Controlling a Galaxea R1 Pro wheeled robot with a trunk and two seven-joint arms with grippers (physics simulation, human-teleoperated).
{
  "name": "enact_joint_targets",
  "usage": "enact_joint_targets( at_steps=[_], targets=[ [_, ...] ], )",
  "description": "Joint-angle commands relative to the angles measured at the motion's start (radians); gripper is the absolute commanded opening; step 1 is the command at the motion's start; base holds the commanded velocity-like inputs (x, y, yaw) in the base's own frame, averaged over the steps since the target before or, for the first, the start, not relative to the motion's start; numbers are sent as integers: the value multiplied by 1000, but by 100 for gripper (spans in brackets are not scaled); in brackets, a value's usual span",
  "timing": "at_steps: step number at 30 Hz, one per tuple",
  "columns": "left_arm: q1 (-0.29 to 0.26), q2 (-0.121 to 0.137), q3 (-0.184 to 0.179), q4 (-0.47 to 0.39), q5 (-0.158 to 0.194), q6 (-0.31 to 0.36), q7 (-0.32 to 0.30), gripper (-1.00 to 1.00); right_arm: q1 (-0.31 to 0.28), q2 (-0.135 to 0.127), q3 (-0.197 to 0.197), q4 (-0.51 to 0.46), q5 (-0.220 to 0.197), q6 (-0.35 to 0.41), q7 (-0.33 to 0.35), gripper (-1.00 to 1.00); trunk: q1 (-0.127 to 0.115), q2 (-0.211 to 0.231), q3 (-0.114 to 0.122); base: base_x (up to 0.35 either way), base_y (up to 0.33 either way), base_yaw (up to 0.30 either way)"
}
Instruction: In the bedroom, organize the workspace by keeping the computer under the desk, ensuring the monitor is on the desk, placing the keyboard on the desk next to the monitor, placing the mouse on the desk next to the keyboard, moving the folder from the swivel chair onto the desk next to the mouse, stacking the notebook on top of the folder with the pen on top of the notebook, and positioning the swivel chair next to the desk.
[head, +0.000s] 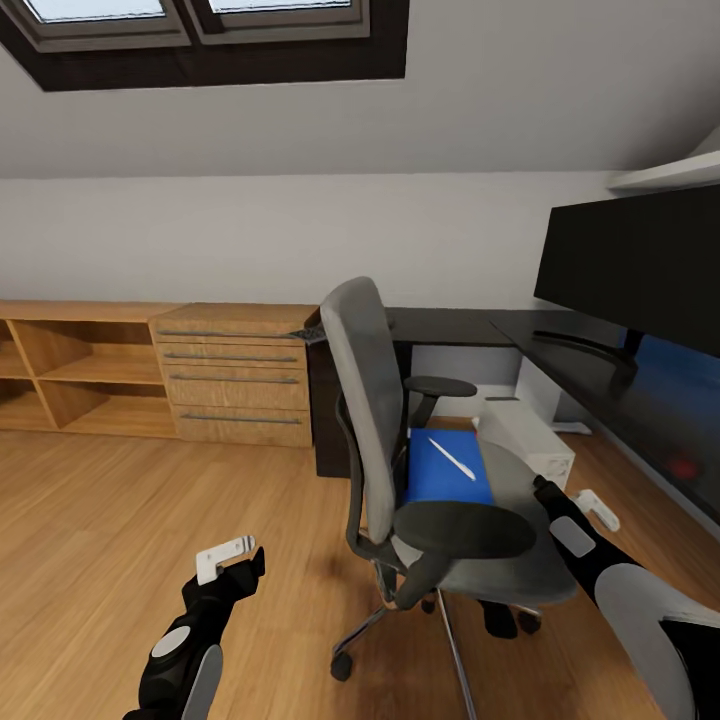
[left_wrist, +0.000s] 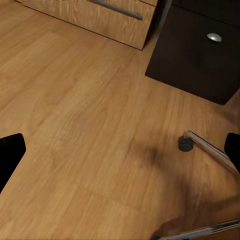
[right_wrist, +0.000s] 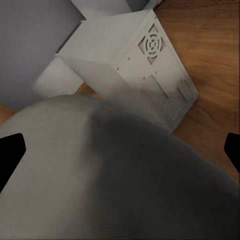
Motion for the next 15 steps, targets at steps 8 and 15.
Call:
enact_joint_targets(
  at_steps=[8, 15],
  targets=[
    [-1, -1, -2, -5, 10, 2, 7, 100, 0, -17, -8, 0, -4, 4, -2, 100, 0, 0, -1, 6, 0, 0],
    [-1, -2, -3, -9, 11, 2, 6, 100, 0, -23, -20, 0, -6, 6, -2, 100, 5, -8, -20, 0, 0, 0]
  ],
)
